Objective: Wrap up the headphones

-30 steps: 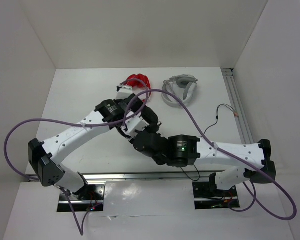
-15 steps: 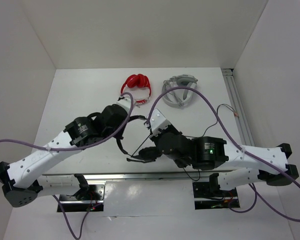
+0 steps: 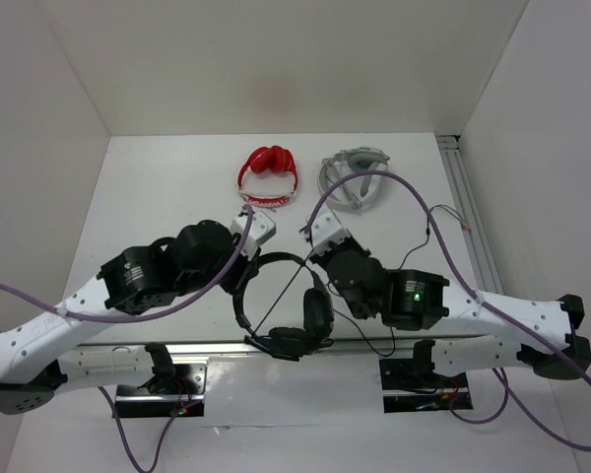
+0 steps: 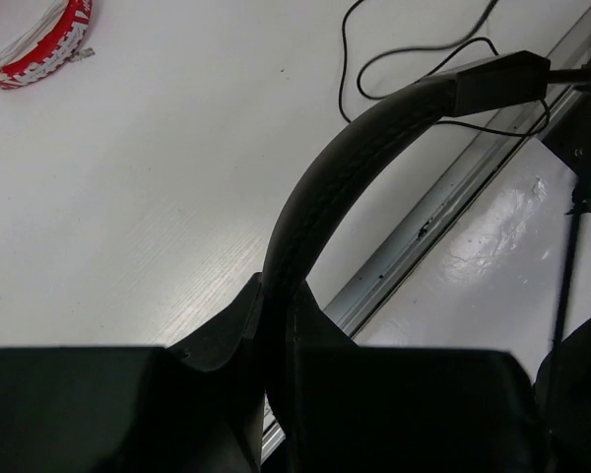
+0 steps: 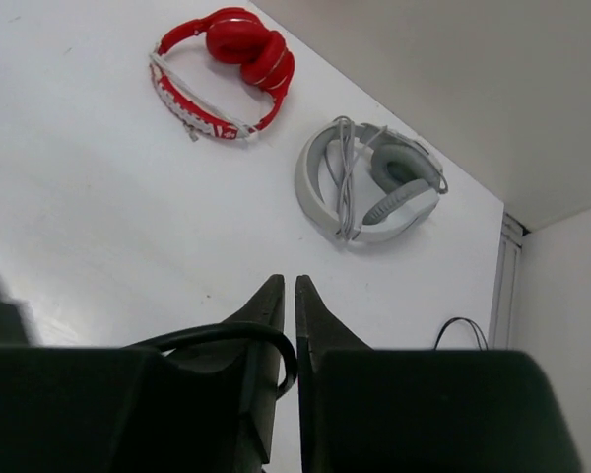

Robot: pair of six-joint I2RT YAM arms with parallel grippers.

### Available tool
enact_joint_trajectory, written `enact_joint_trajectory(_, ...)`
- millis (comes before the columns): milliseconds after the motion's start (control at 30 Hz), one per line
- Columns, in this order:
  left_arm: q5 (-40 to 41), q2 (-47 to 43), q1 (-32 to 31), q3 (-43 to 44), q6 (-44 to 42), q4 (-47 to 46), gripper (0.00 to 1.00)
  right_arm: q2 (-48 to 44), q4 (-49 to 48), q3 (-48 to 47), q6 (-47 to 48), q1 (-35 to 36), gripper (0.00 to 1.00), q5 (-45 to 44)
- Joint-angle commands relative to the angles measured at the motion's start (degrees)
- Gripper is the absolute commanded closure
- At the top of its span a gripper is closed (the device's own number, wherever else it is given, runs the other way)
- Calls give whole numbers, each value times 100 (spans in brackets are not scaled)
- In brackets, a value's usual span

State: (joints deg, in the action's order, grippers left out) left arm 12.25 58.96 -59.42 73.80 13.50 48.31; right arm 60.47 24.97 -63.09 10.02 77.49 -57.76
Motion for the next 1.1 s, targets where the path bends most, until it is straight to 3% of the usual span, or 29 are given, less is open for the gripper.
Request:
enact_joint_trajectory(0, -285, -297, -52, 353, -225, 432, 100, -281, -643, -116, -158, -638, 82, 456)
enact_joint_trajectory(367, -127, -596, -52, 907, 161, 600, 100, 0, -2065, 717, -474, -2264, 73, 3565)
enact_joint_trajectory(567, 250, -509, -52, 1592, 417, 591, 100, 114, -3444, 1439, -1079, -3212, 72, 5395)
enact_joint_trajectory(667, 497, -394, -52, 1847, 601, 504, 100, 246, -4454, 1983, -1457, -3521, 66, 6415)
enact_joint_trajectory(800, 445, -394, -52, 1954, 759, 118, 100, 641, -5896, 2617, -1854, -3583, 62, 7373)
enact_joint_trajectory(1067, 1524, -394, -52, 2419, 1514, -33, 100, 2361, -7995, 2670, -2706, -3636, 56, 8394)
